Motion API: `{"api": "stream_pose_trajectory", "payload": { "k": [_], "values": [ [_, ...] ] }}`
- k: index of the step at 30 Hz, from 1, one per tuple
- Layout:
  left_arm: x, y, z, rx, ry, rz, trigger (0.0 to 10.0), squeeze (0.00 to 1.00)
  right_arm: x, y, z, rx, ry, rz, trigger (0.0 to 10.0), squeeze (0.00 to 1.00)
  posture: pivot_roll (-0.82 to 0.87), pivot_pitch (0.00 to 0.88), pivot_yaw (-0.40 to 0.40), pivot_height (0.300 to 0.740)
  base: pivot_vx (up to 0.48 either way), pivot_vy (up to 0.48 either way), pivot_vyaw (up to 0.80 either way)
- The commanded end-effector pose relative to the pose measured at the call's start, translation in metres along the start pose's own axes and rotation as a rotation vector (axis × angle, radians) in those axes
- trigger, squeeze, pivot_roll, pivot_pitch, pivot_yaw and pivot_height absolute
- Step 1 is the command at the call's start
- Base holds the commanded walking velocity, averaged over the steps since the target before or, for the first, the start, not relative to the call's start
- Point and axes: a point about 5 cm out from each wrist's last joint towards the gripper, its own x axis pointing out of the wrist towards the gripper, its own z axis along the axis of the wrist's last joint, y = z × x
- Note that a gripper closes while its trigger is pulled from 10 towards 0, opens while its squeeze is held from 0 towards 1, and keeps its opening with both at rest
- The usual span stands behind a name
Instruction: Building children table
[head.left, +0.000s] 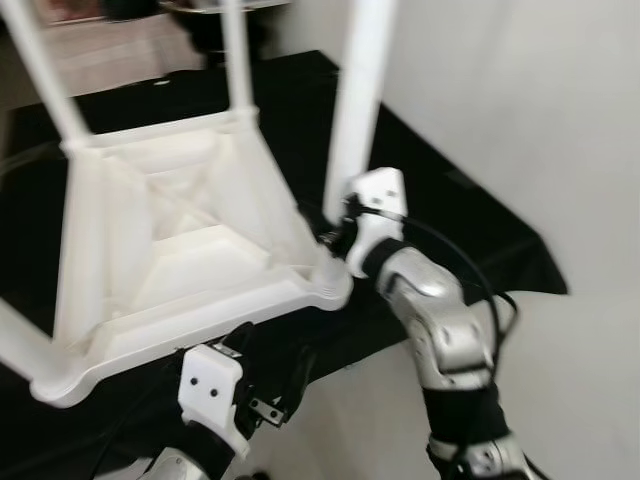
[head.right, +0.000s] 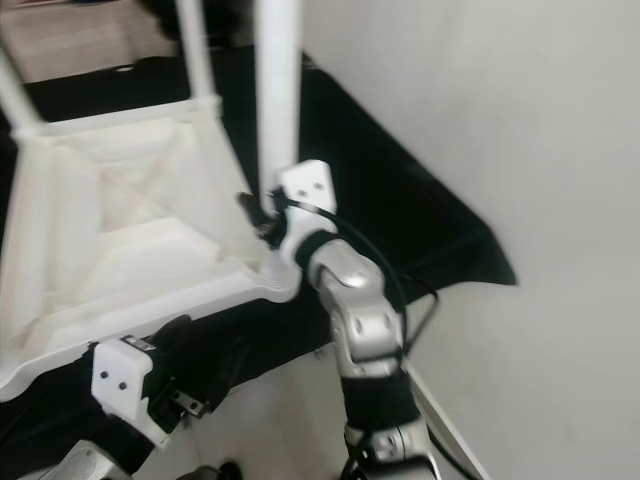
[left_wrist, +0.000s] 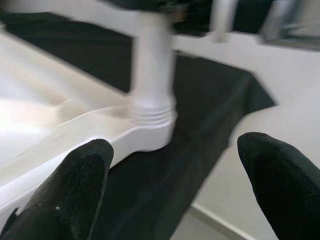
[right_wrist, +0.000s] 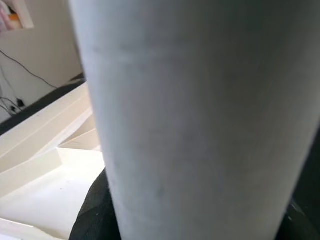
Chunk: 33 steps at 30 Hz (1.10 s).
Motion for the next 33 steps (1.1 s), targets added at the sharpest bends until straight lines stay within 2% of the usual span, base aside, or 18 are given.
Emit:
{"api": "stream_pose_trajectory", "payload": {
  "k": [1,2,3,4,7,8,9,10,11,13,14,16,18,25,26,27,28,33],
  "values": [
    [-0.003,0.000,-0.005,-0.009,0.029,0.007,10.0,0.00,0.000,0.000,-0.032,0.107,0.147,0.009,10.0,0.00,0.03,0.217,-0.015,0.740,0.000,0.000,0.00],
    [-0.002,0.001,-0.005,-0.008,0.027,0.010,10.0,0.00,0.000,0.002,-0.027,0.101,0.138,0.022,10.0,0.00,0.03,0.217,-0.015,0.740,0.000,0.000,0.00],
    [-0.002,0.001,-0.005,-0.008,0.027,0.009,10.0,0.00,0.001,0.004,-0.018,0.098,0.111,0.100,10.0,1.00,0.04,0.215,-0.018,0.740,0.000,0.000,0.00],
    [-0.002,0.001,-0.005,-0.008,0.027,0.009,10.0,0.00,0.001,0.004,-0.018,0.098,0.111,0.100,10.0,1.00,0.04,0.215,-0.018,0.740,0.000,0.000,0.00],
    [-0.001,0.000,-0.005,-0.009,0.025,0.005,10.0,0.00,0.004,-0.001,0.007,0.086,0.011,0.273,10.0,1.00,0.04,0.214,-0.020,0.740,0.000,0.000,0.00],
    [-0.001,0.000,-0.005,-0.009,0.025,0.005,10.0,0.00,0.004,-0.001,0.007,0.086,0.011,0.273,10.0,1.00,0.04,0.214,-0.020,0.740,0.000,0.000,0.00],
    [-0.001,-0.001,-0.005,-0.011,0.025,0.003,10.0,0.00,0.002,-0.003,0.017,0.062,-0.020,0.396,10.0,1.00,0.04,0.212,-0.023,0.740,0.000,0.000,0.00],
    [-0.001,-0.001,-0.005,-0.012,0.024,0.001,10.0,0.00,-0.001,-0.005,0.027,-0.006,-0.045,0.560,10.0,0.31,0.04,0.210,-0.024,0.740,0.000,0.000,0.00],
    [-0.001,-0.002,-0.005,-0.013,0.023,0.001,10.0,0.00,-0.005,-0.006,0.031,-0.053,-0.050,0.667,10.0,0.31,0.04,0.210,-0.024,0.740,0.000,0.000,0.00],
    [0.000,-0.002,-0.005,-0.014,0.022,0.000,10.0,0.00,-0.007,-0.008,0.034,-0.094,-0.050,0.748,10.0,0.31,0.04,0.209,-0.024,0.740,0.000,0.000,0.00],
    [0.000,-0.003,-0.005,-0.014,0.022,0.001,10.0,0.00,-0.009,-0.010,0.034,-0.129,-0.020,0.824,10.0,0.00,0.05,0.210,-0.024,0.740,0.000,0.000,0.00],
    [0.000,-0.003,-0.005,-0.015,0.021,0.001,10.0,0.00,-0.011,-0.013,0.034,-0.153,0.005,0.880,10.0,0.00,0.05,0.210,-0.024,0.740,0.000,0.000,0.00],
    [-0.001,-0.004,-0.005,-0.017,0.021,0.001,10.0,0.00,-0.008,-0.023,0.037,-0.241,0.078,0.938,10.0,0.00,0.05,0.213,-0.029,0.740,0.000,0.000,0.00],
    [-0.001,-0.006,-0.005,-0.015,0.021,0.003,10.0,0.00,-0.004,-0.029,0.047,-0.262,0.113,1.002,10.0,0.00,0.05,0.217,-0.033,0.740,0.000,0.000,0.00],
    [-0.001,-0.006,-0.005,-0.016,0.020,0.004,10.0,0.00,-0.005,-0.029,0.046,-0.259,0.117,1.016,1.9,0.00,0.04,0.217,-0.036,0.740,0.000,0.000,0.00],
    [-0.001,-0.006,-0.005,-0.016,0.020,0.004,10.0,0.00,-0.005,-0.029,0.046,-0.259,0.117,1.016,1.9,0.00,0.04,0.217,-0.036,0.740,0.000,0.000,0.00],
    [0.000,-0.006,-0.005,-0.017,0.019,0.004,10.0,0.00,-0.008,-0.031,0.045,-0.257,0.134,1.067,0.0,0.00,0.02,0.216,-0.035,0.740,0.000,0.000,0.00],
    [0.000,-0.007,-0.006,-0.021,0.018,0.003,10.0,0.00,-0.012,-0.032,0.040,-0.246,0.155,1.115,0.0,0.00,0.02,0.216,-0.032,0.740,0.000,0.000,0.00]
  ]
}}
